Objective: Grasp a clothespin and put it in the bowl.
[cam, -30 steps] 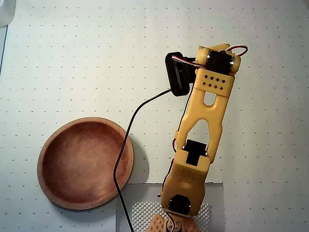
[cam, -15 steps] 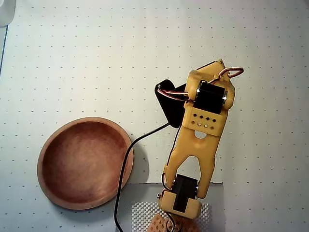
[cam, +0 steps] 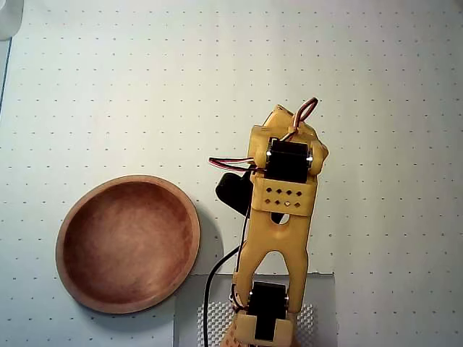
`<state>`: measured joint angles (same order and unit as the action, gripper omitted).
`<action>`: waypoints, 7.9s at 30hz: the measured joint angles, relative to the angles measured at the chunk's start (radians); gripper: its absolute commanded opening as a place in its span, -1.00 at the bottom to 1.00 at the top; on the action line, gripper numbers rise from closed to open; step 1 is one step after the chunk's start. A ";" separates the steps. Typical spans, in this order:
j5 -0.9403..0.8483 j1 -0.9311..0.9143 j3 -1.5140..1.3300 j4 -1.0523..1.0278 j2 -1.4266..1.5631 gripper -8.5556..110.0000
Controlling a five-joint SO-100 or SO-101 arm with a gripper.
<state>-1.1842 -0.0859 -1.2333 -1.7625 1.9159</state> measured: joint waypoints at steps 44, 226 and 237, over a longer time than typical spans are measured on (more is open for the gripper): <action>-0.272 0.747 -0.414 0.000 0.103 -0.89; 1.063 0.084 -1.244 0.876 1.086 -0.91; 1.167 0.084 -1.637 1.039 1.218 -0.91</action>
<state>-0.0169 -0.0015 -2.8701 -0.7240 3.1339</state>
